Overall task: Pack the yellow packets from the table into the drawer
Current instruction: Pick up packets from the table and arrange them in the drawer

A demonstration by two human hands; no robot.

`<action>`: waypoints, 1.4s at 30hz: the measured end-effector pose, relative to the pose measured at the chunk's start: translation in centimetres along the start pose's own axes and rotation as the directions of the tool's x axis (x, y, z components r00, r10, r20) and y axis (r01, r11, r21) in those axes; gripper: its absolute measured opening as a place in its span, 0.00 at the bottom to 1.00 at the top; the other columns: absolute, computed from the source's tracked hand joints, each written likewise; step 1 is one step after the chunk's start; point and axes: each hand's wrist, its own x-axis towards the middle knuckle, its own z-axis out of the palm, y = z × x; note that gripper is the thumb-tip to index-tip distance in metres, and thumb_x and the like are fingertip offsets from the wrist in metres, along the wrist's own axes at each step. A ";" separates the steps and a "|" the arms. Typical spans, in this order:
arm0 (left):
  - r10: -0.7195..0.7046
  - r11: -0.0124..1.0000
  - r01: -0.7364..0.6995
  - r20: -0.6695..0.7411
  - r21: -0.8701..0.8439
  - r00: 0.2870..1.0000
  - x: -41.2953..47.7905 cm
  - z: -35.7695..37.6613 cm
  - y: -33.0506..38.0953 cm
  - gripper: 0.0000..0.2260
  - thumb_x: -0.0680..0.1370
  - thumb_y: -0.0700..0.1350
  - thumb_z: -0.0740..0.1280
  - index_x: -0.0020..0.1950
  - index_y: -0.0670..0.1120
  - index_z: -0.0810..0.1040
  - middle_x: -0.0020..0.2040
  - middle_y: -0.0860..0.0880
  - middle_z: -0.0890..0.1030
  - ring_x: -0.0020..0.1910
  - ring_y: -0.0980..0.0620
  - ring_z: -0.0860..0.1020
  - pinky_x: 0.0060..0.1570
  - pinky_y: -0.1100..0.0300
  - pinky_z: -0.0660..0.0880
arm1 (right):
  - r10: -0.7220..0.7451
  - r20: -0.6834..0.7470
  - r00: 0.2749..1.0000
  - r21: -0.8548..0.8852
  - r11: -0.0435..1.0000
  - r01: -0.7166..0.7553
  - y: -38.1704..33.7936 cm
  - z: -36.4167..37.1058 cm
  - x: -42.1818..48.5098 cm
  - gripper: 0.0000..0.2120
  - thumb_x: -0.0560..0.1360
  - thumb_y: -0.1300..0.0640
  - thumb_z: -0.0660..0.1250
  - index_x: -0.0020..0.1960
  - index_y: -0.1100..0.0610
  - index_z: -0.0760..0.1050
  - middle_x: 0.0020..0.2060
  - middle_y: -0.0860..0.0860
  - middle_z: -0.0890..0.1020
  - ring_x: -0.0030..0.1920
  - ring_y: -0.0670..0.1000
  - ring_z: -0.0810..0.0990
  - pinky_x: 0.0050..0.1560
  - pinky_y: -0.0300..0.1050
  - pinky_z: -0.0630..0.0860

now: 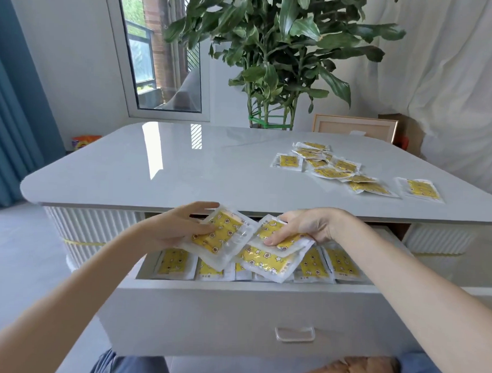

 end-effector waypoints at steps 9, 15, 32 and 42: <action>-0.278 0.954 0.269 0.053 0.132 0.959 -0.1 -2.4 -3.7 0.17 0.78 0.36 0.64 0.63 0.53 0.76 0.57 0.48 0.82 0.50 0.50 0.83 0.49 0.57 0.79 | 0.150 -0.157 0.976 0.159 0.979 -0.125 1.8 2.9 4.1 0.05 0.71 0.63 0.73 0.40 0.60 0.77 0.29 0.52 0.84 0.28 0.46 0.82 0.35 0.37 0.80; -0.390 0.908 0.401 -0.105 0.119 0.915 2.1 -2.4 -4.1 0.18 0.79 0.29 0.59 0.66 0.42 0.75 0.50 0.43 0.82 0.38 0.51 0.83 0.36 0.59 0.82 | 0.162 -0.312 0.936 0.184 0.977 -0.107 1.7 4.2 6.9 0.09 0.70 0.66 0.74 0.36 0.61 0.75 0.25 0.53 0.82 0.31 0.50 0.82 0.45 0.44 0.79; -0.107 0.147 0.336 -0.323 0.930 0.940 6.0 -1.3 -5.8 0.30 0.72 0.42 0.70 0.72 0.50 0.64 0.68 0.41 0.60 0.65 0.42 0.66 0.59 0.54 0.73 | 0.067 -0.582 0.810 -0.111 0.981 -0.161 2.3 4.8 13.6 0.27 0.65 0.57 0.79 0.61 0.60 0.75 0.58 0.54 0.79 0.59 0.52 0.78 0.58 0.43 0.77; -0.267 0.029 -0.049 0.055 0.998 0.962 8.0 3.8 -4.9 0.51 0.69 0.56 0.74 0.78 0.51 0.41 0.78 0.48 0.39 0.77 0.43 0.39 0.72 0.36 0.52 | 0.155 -0.530 0.834 0.059 0.987 -0.146 3.2 1.9 11.8 0.20 0.73 0.64 0.71 0.62 0.67 0.73 0.58 0.61 0.80 0.55 0.58 0.81 0.58 0.54 0.78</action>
